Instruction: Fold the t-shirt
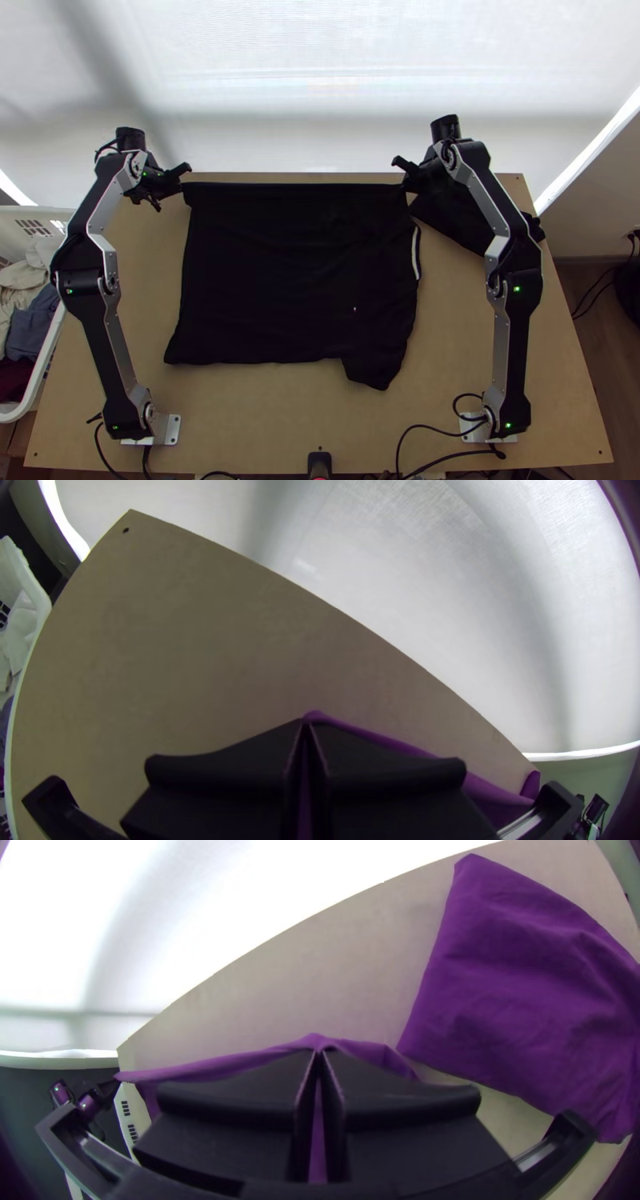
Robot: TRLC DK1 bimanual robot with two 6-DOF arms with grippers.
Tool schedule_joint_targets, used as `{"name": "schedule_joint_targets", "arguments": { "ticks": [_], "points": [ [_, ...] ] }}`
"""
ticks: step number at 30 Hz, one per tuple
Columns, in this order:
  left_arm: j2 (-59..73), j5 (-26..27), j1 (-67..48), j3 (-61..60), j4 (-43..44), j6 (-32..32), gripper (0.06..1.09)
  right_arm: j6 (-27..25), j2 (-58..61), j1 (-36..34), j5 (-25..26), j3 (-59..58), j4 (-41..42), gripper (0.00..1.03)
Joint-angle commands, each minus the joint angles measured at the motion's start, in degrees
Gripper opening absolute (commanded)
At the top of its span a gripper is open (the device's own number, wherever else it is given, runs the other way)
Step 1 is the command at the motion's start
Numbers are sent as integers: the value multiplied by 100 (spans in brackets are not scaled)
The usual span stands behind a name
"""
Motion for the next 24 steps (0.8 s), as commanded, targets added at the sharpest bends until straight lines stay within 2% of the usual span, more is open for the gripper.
{"name": "schedule_joint_targets", "arguments": {
  "ticks": [1,6,10,24],
  "points": [
    [-125,-22,-63,267,-412,-7,9,-36,2,-22,169,138,-327,3],
    [-389,180,-168,144,-983,151,10,-211,-209,57,169,76,-907,3],
    [-819,312,-124,-401,-921,265,9,-449,-447,92,169,-161,-1408,3],
    [-2384,461,25,-2607,-464,635,9,-844,-1616,162,266,-1849,-1232,3]
  ]
}}
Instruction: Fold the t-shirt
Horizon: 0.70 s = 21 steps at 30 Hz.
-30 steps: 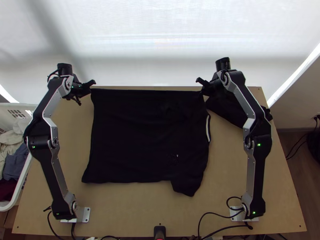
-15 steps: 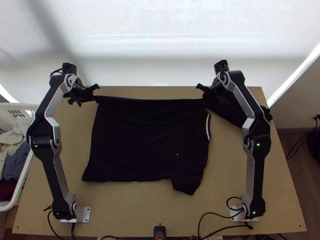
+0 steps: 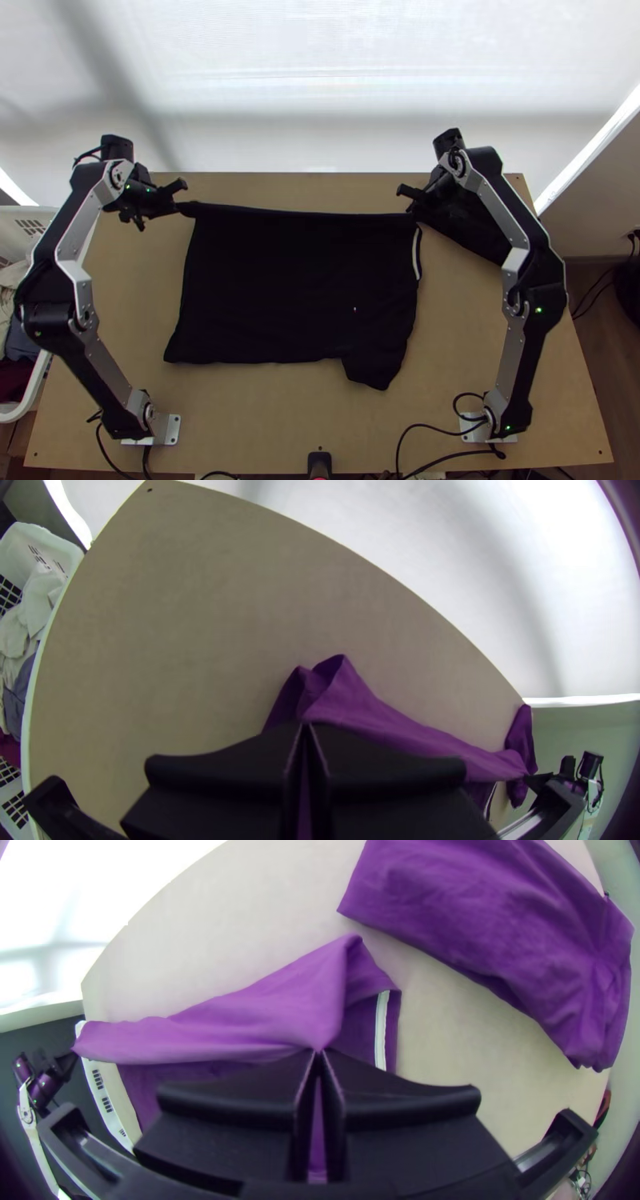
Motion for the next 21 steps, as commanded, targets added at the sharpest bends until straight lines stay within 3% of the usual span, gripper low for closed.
{"name": "schedule_joint_targets", "arguments": {
  "ticks": [1,16,21],
  "points": [
    [-387,8,58,-645,152,143,9,-86,-429,47,139,-497,132,3],
    [-721,-18,190,-1946,890,134,9,72,-1502,319,166,-2518,1319,3],
    [-870,-9,198,-2157,978,178,10,81,-1651,363,412,-2905,1521,3]
  ]
}}
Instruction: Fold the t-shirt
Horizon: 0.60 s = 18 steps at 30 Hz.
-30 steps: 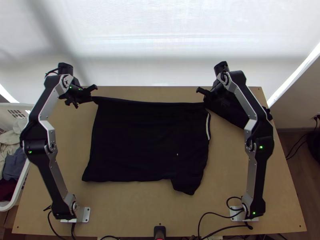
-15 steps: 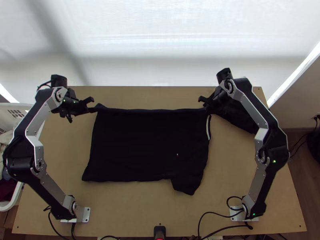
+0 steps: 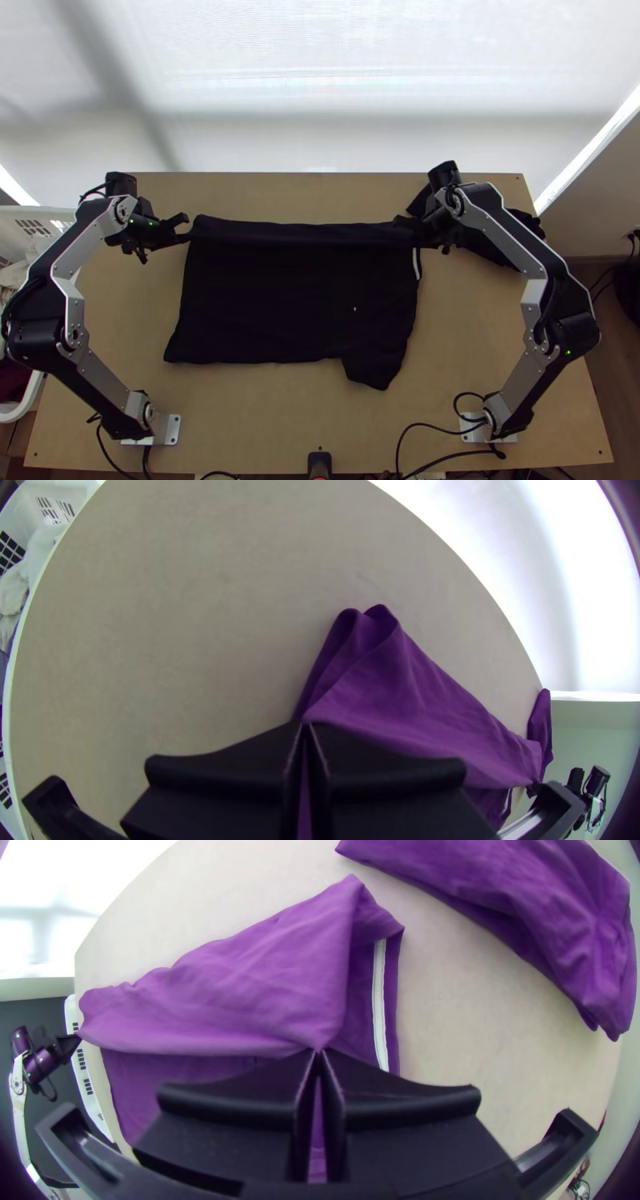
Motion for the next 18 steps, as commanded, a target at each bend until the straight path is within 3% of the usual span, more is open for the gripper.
{"name": "schedule_joint_targets", "arguments": {
  "ticks": [1,4,6,10,13,15,18],
  "points": [
    [-282,-18,54,-212,54,115,10,88,-224,33,171,-271,26,3],
    [-352,-18,54,-291,98,123,10,141,-277,68,251,-386,26,3],
    [-467,8,45,-370,177,211,11,158,-321,95,268,-456,26,12],
    [-889,334,-7,-801,546,554,44,158,-505,200,347,-553,61,35],
    [-1073,351,-95,-1064,651,589,77,202,-637,226,365,-640,87,68],
    [-1091,351,-95,-1126,625,677,82,202,-725,244,365,-702,87,83],
    [-1223,307,-16,-1187,695,730,88,211,-971,253,374,-799,26,89]
  ]
}}
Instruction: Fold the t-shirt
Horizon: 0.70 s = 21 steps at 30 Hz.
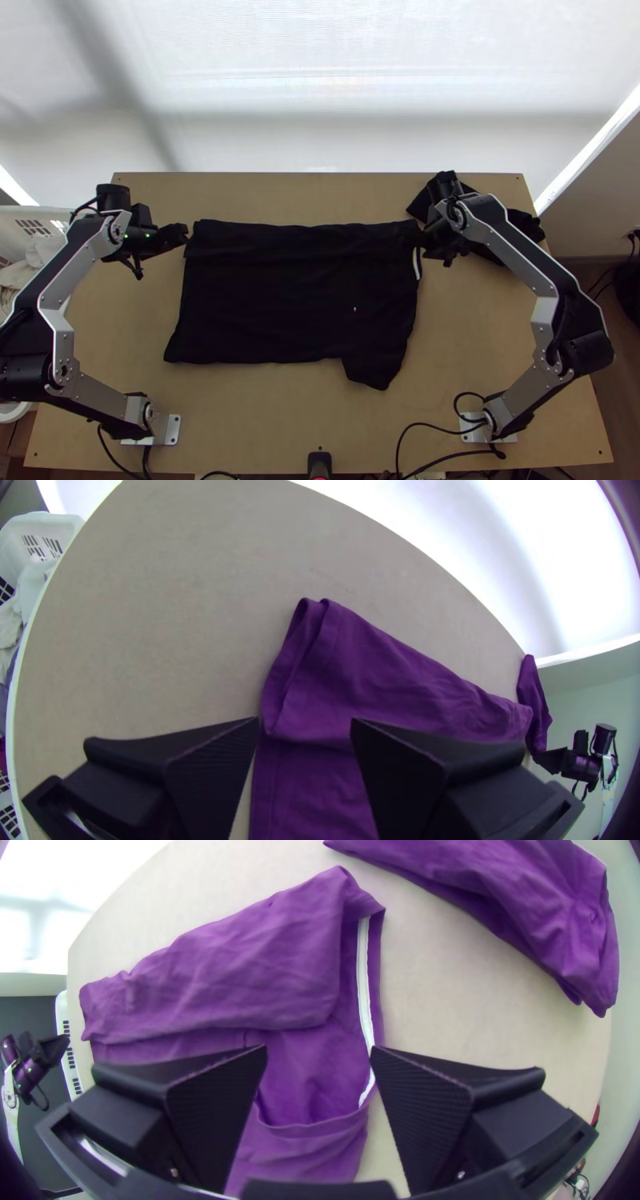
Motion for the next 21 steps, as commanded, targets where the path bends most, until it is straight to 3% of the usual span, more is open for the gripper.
{"name": "schedule_joint_targets", "arguments": {
  "ticks": [1,7,9,12,15,20,21],
  "points": [
    [-277,30,71,-167,62,166,88,132,-502,65,35,-279,-66,89],
    [-1094,65,115,-237,-88,509,88,475,-1803,258,-27,-1167,-242,93],
    [-1323,56,89,-237,-272,606,88,836,-2163,311,-141,-1509,-409,93],
    [-1665,21,54,-281,-422,781,88,897,-2506,592,-202,-1817,-962,93],
    [-1894,3,63,-298,-571,878,88,1477,-2726,785,-774,-2230,-1604,93],
    [-2105,-67,63,-325,-677,984,88,1363,-3297,1242,-914,-3153,-1674,92],
    [-2122,-85,63,-325,-677,984,88,1336,-3358,1269,-923,-3267,-1613,84]
  ]
}}
